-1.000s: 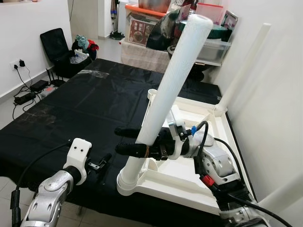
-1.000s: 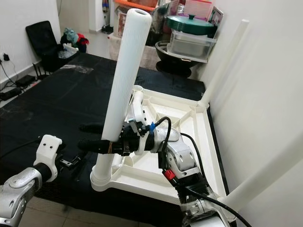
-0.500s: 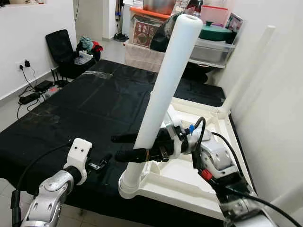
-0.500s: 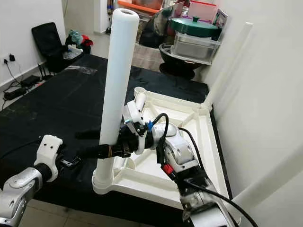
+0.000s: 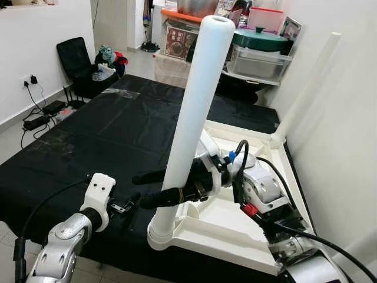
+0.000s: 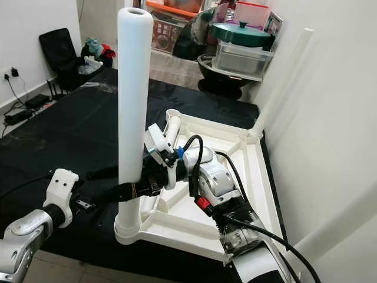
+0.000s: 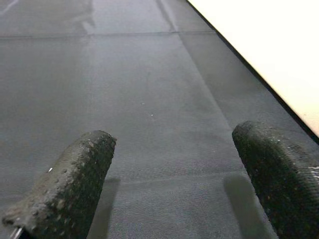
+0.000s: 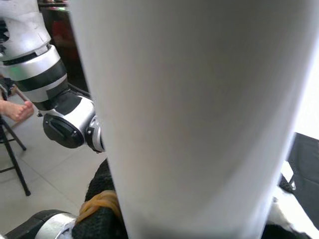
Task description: Building children table
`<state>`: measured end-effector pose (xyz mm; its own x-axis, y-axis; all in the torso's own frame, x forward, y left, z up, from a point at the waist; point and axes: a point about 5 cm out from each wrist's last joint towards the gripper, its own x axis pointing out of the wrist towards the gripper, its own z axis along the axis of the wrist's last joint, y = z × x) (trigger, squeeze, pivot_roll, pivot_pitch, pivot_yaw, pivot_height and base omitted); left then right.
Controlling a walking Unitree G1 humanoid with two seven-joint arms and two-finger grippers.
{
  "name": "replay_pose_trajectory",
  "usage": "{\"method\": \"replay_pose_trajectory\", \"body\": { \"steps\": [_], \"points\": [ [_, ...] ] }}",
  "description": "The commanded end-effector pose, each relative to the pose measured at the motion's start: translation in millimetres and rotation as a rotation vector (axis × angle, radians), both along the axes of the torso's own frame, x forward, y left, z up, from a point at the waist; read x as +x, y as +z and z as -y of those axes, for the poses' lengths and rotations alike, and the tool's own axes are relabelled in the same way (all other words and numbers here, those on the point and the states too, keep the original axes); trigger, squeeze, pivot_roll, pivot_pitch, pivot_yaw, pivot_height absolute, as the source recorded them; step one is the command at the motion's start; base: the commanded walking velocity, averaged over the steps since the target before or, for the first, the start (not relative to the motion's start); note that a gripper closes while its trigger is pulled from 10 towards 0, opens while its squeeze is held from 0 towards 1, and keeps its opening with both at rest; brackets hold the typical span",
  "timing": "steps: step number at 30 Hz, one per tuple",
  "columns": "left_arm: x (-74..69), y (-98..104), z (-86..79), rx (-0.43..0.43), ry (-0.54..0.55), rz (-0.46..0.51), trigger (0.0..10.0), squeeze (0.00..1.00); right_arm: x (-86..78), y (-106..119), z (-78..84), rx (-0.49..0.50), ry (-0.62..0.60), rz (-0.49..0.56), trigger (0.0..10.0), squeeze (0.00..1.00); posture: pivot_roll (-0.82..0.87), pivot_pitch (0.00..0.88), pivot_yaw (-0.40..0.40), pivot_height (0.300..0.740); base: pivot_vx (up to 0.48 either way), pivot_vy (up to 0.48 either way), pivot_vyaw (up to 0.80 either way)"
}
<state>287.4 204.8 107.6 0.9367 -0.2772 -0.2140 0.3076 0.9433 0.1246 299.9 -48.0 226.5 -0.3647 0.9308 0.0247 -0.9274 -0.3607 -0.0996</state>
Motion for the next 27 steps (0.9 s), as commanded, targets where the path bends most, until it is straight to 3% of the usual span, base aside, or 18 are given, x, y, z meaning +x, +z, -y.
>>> {"method": "replay_pose_trajectory", "body": {
  "steps": [1,10,16,27],
  "points": [
    [-0.6,-3,4.1,-0.004,-0.019,-0.020,10.0,0.00,-7.2,-45,-4.4,-0.156,0.086,-0.228,0.0,0.00,0.17,0.000,-0.174,0.740,0.000,0.000,0.00],
    [-0.4,-4,7.2,-0.009,-0.027,-0.025,10.0,0.00,-5.1,-42,-16.5,-0.165,0.137,-0.280,0.0,0.00,0.18,0.000,-0.183,0.740,0.000,0.000,0.00],
    [-4.5,-7,6.3,-0.013,-0.023,-0.034,10.0,0.00,-12.3,-45,-30.1,-0.176,0.192,-0.293,0.0,0.00,0.18,0.000,-0.191,0.740,0.000,0.000,0.00],
    [-4.9,-10,6.6,-0.012,-0.018,-0.040,10.0,0.00,-7.0,-46,-31.9,-0.106,0.132,-0.277,0.0,0.00,0.17,0.000,-0.186,0.740,0.000,0.000,0.00]
  ]
}}
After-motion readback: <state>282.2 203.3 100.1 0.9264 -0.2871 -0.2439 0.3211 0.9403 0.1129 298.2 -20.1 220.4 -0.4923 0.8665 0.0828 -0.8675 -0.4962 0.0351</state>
